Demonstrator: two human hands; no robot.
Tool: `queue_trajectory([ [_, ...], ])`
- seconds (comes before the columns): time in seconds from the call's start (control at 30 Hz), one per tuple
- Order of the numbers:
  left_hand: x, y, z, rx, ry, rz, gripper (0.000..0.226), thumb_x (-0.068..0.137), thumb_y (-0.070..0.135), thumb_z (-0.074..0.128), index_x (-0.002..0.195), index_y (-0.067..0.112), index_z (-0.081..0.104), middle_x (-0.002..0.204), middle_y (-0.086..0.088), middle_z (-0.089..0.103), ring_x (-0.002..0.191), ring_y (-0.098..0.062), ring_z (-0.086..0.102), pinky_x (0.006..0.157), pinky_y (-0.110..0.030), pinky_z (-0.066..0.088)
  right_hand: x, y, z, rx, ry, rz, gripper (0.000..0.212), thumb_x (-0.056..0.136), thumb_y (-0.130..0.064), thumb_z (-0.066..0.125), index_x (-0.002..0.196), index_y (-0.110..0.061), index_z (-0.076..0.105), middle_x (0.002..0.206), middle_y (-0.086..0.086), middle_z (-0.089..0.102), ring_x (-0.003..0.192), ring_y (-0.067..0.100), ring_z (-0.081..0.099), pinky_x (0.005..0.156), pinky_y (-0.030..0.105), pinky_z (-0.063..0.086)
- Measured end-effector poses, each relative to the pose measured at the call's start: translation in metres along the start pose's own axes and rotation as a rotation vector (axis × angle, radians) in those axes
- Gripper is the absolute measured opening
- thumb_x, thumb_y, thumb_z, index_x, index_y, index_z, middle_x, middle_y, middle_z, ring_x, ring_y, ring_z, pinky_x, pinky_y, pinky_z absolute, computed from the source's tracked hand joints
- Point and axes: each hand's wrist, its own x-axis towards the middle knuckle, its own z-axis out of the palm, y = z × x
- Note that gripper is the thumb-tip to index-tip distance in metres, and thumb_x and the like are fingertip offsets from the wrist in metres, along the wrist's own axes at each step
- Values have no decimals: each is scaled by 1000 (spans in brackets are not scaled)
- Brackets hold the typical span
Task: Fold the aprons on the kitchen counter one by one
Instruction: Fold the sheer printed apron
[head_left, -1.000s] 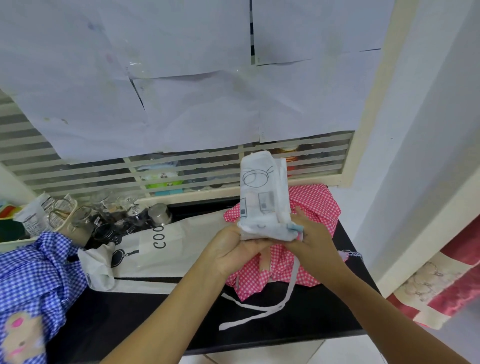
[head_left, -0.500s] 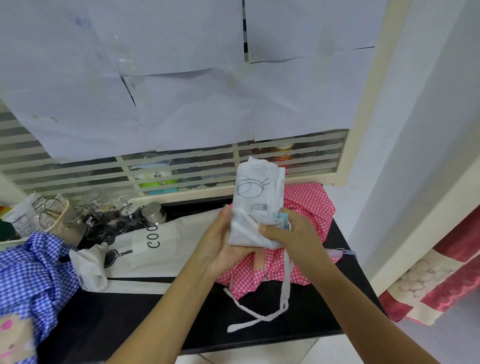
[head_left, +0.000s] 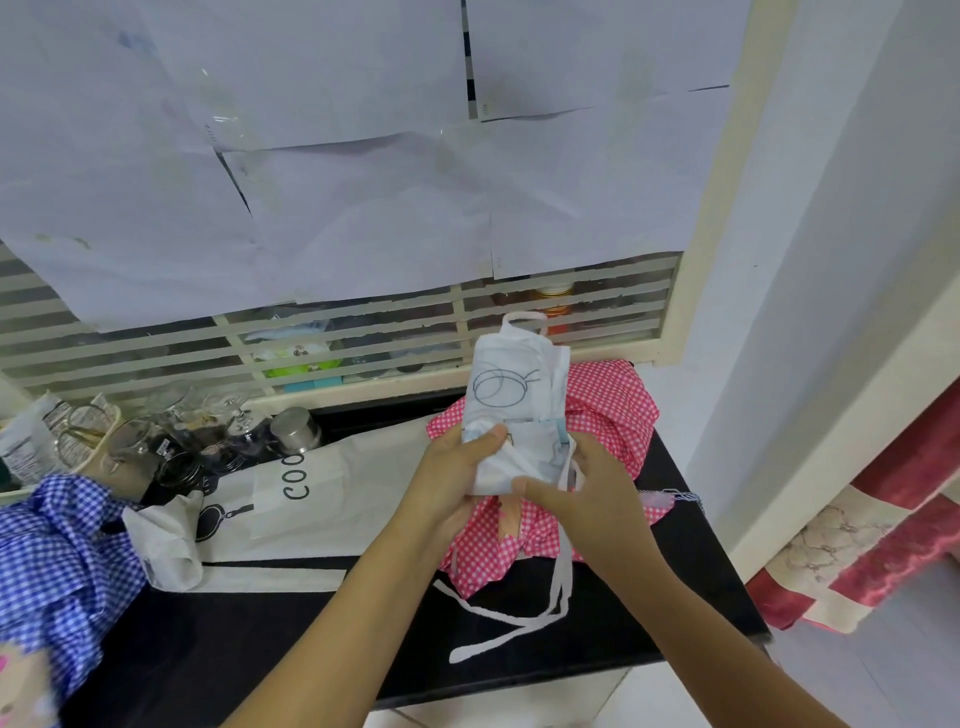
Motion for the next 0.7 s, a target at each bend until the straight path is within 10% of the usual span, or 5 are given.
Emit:
queue_trajectory([
  [0.13, 5, 7, -3, -15, 15, -45, 31, 86, -2, 59, 117, -5, 60, 112, -25, 66, 106, -39, 62, 99, -52, 46, 1, 13, -14, -567, 185, -457, 77, 67, -28, 86, 131, -27, 42, 130, -5, 40, 122, 7, 37, 104, 15, 28],
  [0.3, -1, 2, -7, 4, -138, -160, 48, 72, -7, 61, 121, -5, 59, 119, -26, 63, 115, -40, 57, 104, -52, 41, 5, 33, -20, -962, -47, -870, 54, 84, -29, 63, 134, -19, 45, 146, 5, 38, 137, 27, 29, 109, 53, 25],
  [0.4, -3, -2, -8, 22, -114, -143, 41, 75, -7, 63, 116, -5, 61, 118, -26, 64, 115, -41, 58, 103, -53, 42, -3, 27, -20, -738, -32, -689, 60, 83, -19, 64, 138, -23, 42, 147, -1, 32, 133, 9, 31, 106, 31, 33],
  [0.5, -6, -1, -11, -18, -104, -117, 35, 75, -2, 64, 110, -5, 62, 118, -25, 64, 114, -40, 59, 100, -53, 45, -11, 17, -21, -364, -2, -263, 55, 88, -49, 59, 136, -38, 35, 130, -18, 44, 117, -5, 44, 99, 16, 42],
  [0.7, -18, -1, -18, -137, -68, -167, 32, 81, 10, 61, 112, 5, 61, 117, -22, 66, 108, -36, 62, 85, -47, 54, -11, 17, -22, -628, -156, -339, 63, 78, -67, 53, 121, -21, 57, 104, -7, 58, 91, 11, 57, 76, 33, 51],
])
